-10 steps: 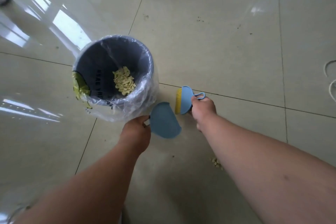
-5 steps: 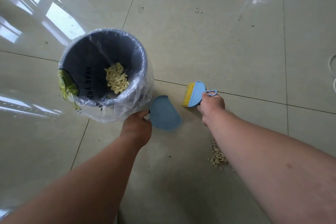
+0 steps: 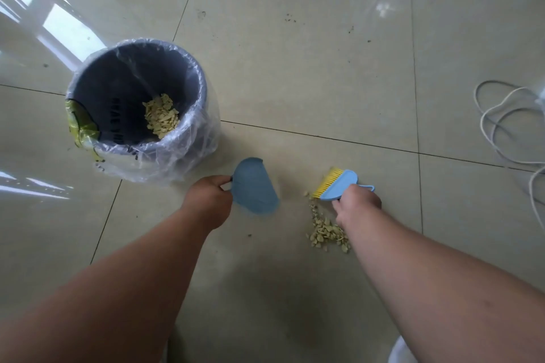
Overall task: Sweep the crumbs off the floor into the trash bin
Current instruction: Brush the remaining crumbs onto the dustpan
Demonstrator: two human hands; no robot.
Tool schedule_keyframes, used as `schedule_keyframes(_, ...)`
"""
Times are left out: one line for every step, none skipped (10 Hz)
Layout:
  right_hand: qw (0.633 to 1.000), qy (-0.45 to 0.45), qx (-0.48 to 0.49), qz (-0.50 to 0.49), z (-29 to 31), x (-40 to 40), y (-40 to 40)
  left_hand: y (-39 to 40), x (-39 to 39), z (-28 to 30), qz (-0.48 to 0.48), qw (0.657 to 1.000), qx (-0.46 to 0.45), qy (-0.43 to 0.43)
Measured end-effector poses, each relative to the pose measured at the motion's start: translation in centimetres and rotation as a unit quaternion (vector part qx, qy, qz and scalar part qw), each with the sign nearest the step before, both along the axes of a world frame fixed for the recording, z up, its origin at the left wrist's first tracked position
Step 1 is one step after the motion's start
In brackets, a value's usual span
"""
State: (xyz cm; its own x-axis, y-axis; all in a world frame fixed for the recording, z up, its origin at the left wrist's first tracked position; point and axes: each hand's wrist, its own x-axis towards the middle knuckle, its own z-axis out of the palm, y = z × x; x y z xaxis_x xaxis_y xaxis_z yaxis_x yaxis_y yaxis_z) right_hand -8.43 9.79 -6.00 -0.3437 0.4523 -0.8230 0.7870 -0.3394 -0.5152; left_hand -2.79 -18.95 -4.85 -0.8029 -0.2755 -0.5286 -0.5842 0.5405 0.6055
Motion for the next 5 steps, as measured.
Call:
schedule_keyframes(0.993,0.008,-0.042,-0.113,2.3,1.3,0.0,0.4,0.4,0.6,-0.02,1.0,-0.01,-0.016)
schedule_keyframes(0.985,0.06,-0.053,-0.153,3.1,0.9,0.8,0.7,0.5,0.7,-0.024,0.999,-0.011,-0.019)
schedule_keyframes(0.988,0.096,-0.006,-0.118,3.8,-0.6,1.7,0.7,0.4,0.7,-0.033,0.999,-0.02,-0.022)
schedule_keyframes(0.964,0.11,0.218,0.11,4.2,-1.9,3.0,0.6,0.3,0.4,-0.032,0.999,-0.015,-0.025)
schedule_keyframes(0.863,0.134,0.318,0.369,3.3,-2.4,4.6,0.6,0.2,0.2,-0.044,0.999,-0.018,-0.025)
